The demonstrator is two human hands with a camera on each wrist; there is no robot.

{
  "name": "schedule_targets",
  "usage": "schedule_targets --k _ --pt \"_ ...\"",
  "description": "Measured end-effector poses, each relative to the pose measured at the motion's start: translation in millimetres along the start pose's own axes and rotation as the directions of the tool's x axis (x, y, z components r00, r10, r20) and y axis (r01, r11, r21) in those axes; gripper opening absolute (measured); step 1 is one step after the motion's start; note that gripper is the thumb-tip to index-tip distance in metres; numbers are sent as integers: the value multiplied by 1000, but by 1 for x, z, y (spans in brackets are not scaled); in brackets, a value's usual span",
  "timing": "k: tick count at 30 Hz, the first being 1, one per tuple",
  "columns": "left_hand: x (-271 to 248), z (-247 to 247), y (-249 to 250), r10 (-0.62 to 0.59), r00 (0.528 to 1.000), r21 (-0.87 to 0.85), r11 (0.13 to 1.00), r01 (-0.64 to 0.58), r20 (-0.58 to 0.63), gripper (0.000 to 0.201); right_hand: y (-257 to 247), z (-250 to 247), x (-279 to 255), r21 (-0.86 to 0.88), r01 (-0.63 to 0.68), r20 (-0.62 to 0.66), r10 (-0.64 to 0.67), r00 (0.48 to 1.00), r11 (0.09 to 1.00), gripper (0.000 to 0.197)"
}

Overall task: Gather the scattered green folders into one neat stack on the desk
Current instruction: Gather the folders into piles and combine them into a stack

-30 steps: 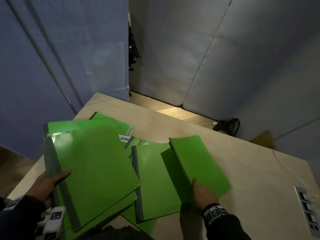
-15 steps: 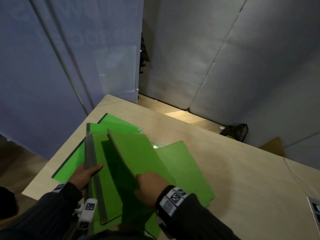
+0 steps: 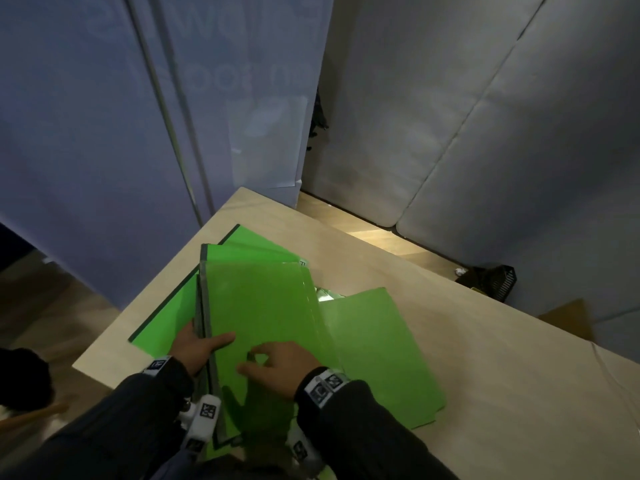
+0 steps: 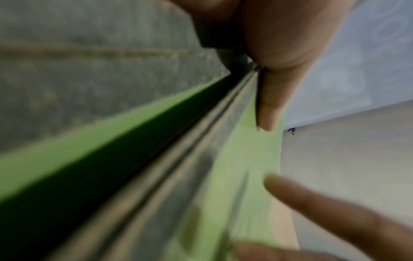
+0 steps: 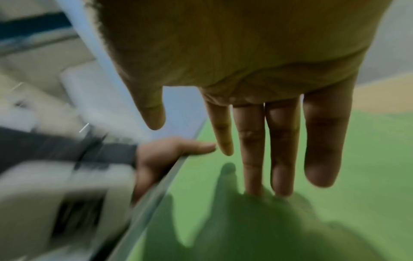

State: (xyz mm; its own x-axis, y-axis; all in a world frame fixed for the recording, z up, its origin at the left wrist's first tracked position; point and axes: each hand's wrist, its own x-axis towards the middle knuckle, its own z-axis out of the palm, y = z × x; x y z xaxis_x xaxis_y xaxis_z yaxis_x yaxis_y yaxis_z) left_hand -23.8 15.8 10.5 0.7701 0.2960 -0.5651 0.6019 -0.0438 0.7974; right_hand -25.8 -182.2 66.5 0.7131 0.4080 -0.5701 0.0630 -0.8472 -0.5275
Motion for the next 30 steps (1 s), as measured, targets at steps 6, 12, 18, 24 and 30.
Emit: schedule_targets --k 6,12,18,24,30 --pt "-5 -24 13 128 982 -34 992 -124 140 116 90 -40 -9 614 -196 -225 408 885 764 143" --pt "-18 -3 48 212 927 -70 977 -200 309 116 119 -38 -34 905 104 -265 355 896 413 98" --pt "-40 36 71 257 857 -174 964 -199 447 71 143 -47 -90 880 364 -457 330 826 306 59" --pt "-45 69 61 319 734 -222 947 -231 599 79 156 -33 -130 830 450 -552 376 744 330 43" --pt "-46 82 42 363 752 -64 916 -396 550 91 146 2 -124 884 286 -420 358 834 371 34"
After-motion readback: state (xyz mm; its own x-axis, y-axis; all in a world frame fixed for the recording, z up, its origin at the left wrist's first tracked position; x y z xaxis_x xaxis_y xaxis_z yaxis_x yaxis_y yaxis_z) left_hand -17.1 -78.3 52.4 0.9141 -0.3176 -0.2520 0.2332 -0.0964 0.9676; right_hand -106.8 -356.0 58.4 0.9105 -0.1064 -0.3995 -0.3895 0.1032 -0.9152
